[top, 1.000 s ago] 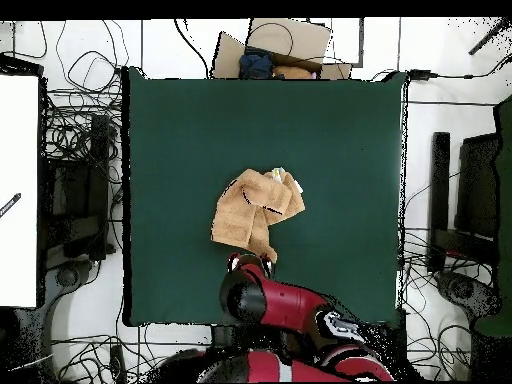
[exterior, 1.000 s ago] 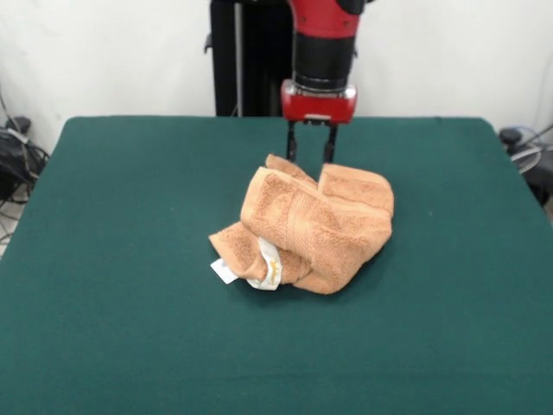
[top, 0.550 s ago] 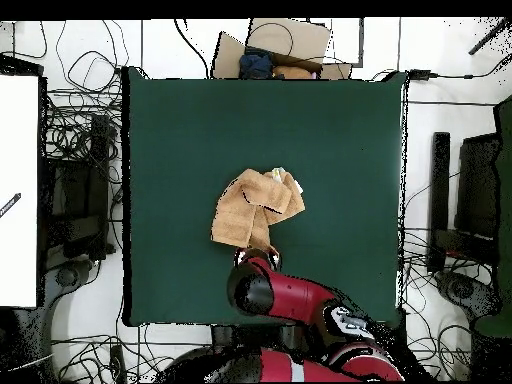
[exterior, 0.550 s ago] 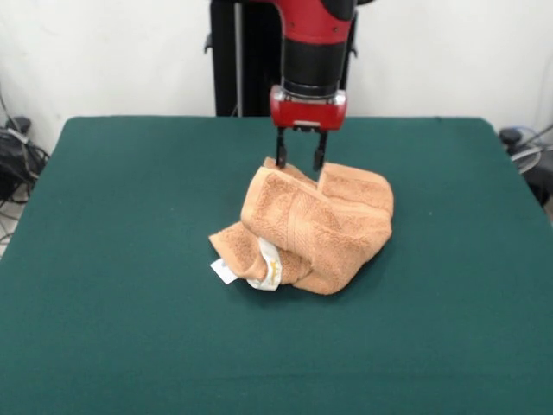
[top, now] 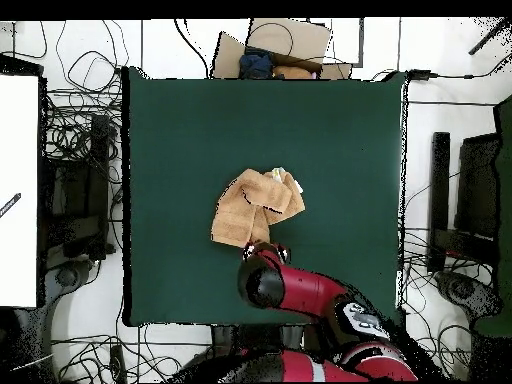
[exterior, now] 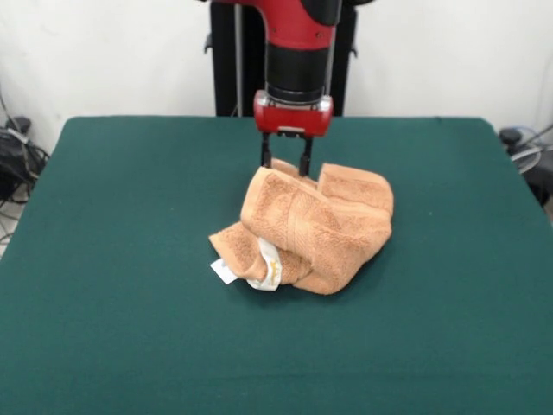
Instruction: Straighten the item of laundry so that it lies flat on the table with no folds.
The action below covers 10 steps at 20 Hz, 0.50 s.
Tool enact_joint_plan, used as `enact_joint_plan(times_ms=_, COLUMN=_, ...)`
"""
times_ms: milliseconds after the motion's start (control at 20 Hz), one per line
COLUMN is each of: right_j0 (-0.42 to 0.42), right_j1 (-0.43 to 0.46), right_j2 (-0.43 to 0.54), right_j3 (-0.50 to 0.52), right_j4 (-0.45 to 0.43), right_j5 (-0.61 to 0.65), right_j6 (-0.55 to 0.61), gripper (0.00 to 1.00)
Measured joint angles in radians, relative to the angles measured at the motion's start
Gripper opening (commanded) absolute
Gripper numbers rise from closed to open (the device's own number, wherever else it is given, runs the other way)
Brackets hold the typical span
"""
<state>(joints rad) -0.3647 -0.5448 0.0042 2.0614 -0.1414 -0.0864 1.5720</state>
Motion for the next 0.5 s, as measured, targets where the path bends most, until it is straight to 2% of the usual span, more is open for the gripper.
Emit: enact_joint_plan(times_ms=500, right_j0=-0.004, right_j1=0.0, right_j2=0.001, right_j3=-0.026, right_j4=0.0, right_j5=0.032, right_j6=0.0, gripper=1.0)
